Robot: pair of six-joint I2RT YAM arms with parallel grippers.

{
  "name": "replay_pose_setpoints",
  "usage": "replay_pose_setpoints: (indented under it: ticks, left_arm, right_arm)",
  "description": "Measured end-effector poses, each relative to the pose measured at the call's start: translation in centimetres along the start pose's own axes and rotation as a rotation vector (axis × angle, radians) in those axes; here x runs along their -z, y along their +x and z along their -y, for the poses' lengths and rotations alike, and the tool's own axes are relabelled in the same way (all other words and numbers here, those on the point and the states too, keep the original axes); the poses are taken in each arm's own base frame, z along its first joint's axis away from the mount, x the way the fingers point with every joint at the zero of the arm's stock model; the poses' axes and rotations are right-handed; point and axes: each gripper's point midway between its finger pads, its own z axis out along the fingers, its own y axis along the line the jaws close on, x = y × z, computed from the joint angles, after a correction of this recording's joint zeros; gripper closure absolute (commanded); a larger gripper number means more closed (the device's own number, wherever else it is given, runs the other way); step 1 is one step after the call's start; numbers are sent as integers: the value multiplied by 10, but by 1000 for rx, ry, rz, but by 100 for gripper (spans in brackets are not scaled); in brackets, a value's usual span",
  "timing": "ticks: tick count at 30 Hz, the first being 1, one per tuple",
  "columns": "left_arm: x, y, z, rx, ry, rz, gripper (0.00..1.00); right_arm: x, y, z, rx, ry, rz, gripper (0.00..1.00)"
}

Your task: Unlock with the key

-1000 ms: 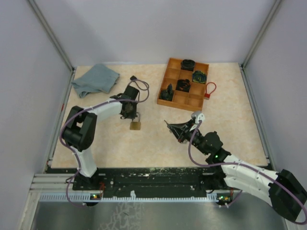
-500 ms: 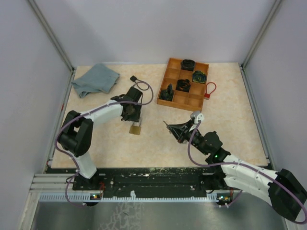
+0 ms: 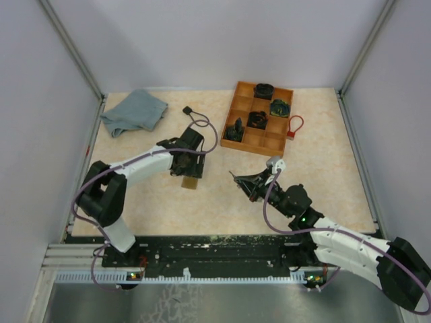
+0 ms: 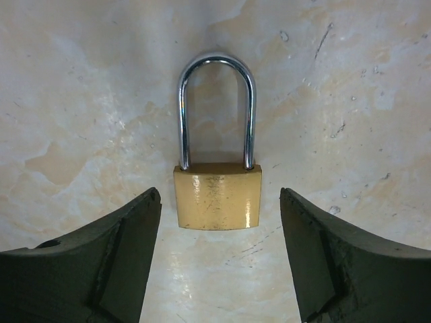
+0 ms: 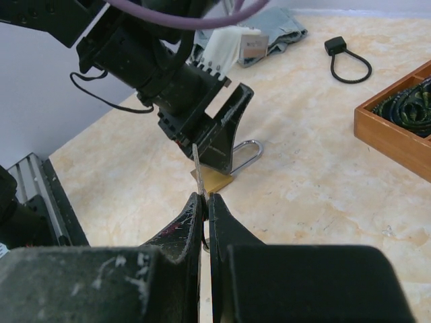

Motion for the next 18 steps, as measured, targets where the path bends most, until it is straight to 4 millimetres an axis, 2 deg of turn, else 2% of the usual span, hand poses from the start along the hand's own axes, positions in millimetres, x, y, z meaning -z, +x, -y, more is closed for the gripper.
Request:
replay_pose_setpoints:
  ticks: [5, 11, 15, 18]
  left_arm:
    - [-10, 19, 2, -35, -37, -60, 22]
    - [-17, 26, 3, -39, -48, -87, 24]
    - [-25, 33, 2, -41, -58, -115, 30]
    - [-26, 32, 2, -37, -59, -108, 42]
  right_arm:
    - [0, 0, 0, 0, 0, -1, 100]
    - [0, 1, 0, 0, 1, -3, 100]
    - [0, 1, 0, 0, -2, -4, 100]
    - [0, 1, 0, 0, -3, -5, 100]
